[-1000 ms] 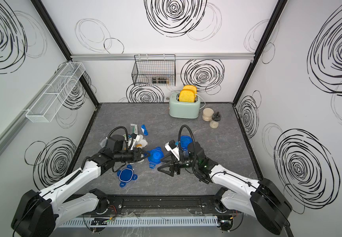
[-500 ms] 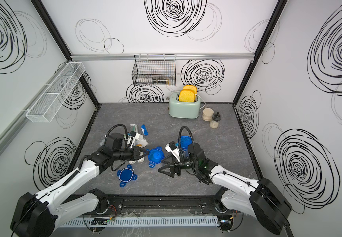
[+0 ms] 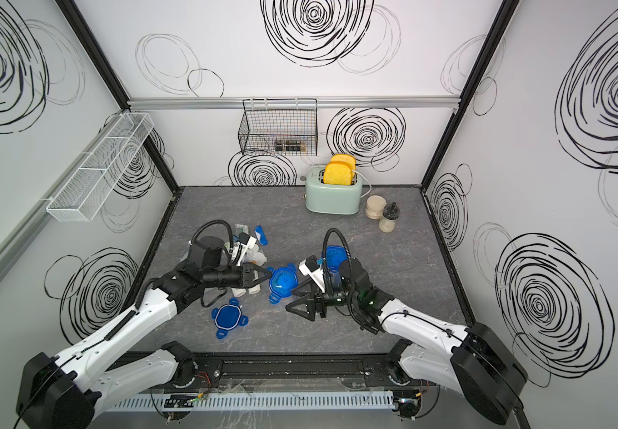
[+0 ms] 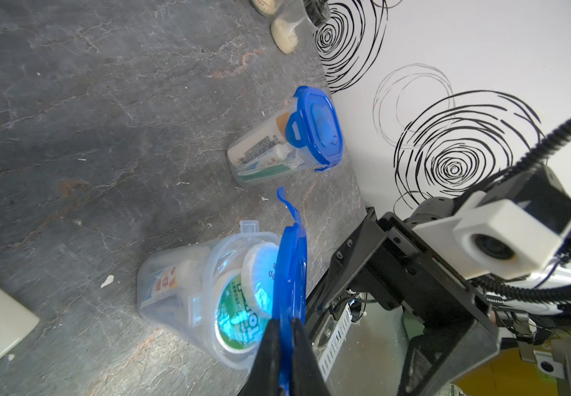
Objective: Take out toiletry kits
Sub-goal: Open the lid of the container, then place the lid at the center of the board.
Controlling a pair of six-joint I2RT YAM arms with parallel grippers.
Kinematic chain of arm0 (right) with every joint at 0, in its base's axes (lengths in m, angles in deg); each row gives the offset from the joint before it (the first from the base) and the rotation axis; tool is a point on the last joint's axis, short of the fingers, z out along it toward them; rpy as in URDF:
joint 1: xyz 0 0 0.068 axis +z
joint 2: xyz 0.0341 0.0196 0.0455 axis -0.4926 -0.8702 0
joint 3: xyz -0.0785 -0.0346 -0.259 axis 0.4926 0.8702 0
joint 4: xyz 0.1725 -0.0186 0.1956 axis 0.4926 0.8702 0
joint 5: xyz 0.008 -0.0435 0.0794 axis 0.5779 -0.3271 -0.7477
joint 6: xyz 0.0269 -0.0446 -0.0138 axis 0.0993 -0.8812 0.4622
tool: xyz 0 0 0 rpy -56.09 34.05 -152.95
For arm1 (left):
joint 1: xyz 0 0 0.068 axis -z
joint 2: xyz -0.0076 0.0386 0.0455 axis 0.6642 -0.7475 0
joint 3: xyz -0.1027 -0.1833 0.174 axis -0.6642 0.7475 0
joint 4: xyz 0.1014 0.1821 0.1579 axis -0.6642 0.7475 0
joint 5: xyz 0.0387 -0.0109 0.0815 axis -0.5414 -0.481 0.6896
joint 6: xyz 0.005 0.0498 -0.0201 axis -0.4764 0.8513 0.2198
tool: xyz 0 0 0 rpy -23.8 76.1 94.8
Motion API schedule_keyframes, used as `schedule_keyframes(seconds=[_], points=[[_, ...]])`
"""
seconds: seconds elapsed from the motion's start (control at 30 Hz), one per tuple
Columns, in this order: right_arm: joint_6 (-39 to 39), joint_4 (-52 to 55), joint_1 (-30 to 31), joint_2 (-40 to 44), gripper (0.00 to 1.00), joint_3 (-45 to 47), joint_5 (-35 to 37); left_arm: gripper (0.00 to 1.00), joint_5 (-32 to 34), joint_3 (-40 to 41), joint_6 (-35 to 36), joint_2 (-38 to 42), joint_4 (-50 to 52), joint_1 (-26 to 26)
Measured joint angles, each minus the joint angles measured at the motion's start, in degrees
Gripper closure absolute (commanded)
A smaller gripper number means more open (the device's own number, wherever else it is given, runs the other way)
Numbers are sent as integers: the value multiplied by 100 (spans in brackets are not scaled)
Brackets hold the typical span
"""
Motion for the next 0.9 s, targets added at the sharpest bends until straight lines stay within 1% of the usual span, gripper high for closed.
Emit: schedule_keyframes(seconds=[0.23,0.4,0.5,0.6,0.7,0.77,0.9], points=[[0,46,-7,289,23,35,105,94,192,-291,151,-28,61,555],[0,170,-68,658,23,55,203,95,474,-466,306,-105,267,756],[7,310,-127,929,23,63,302,95,697,-568,415,-109,428,1003],[87,363,-229,1270,23,133,387,95,1005,-715,542,-107,614,1436],[208,431,-393,1696,23,247,442,95,1523,-835,658,-107,817,2039],[264,579,-505,2013,23,289,538,95,1996,-859,717,-103,955,2579],[348,903,-737,2675,23,341,870,95,2870,-857,745,-129,1226,3471]])
